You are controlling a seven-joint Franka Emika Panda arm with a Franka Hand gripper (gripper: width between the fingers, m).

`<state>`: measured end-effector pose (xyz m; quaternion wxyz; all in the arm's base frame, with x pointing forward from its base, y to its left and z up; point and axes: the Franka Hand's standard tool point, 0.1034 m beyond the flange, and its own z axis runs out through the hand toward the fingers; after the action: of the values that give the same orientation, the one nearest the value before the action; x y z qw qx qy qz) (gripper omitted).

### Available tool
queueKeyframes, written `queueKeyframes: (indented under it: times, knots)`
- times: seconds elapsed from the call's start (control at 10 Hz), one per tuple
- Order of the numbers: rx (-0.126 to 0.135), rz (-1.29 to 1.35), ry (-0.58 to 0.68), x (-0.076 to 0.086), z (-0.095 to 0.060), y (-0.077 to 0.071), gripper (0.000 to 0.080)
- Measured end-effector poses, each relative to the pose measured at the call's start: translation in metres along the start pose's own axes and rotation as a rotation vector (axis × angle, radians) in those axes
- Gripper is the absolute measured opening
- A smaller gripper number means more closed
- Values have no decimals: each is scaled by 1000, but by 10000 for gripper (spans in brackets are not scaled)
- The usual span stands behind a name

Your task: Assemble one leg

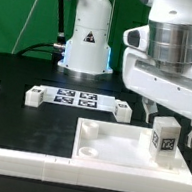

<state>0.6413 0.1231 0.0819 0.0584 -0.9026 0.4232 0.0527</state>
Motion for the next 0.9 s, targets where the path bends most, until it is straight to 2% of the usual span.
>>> queueKeyframes:
  times: [0.9]
  knots:
    - [-5, -961, 4, -1, -1, -3, 649]
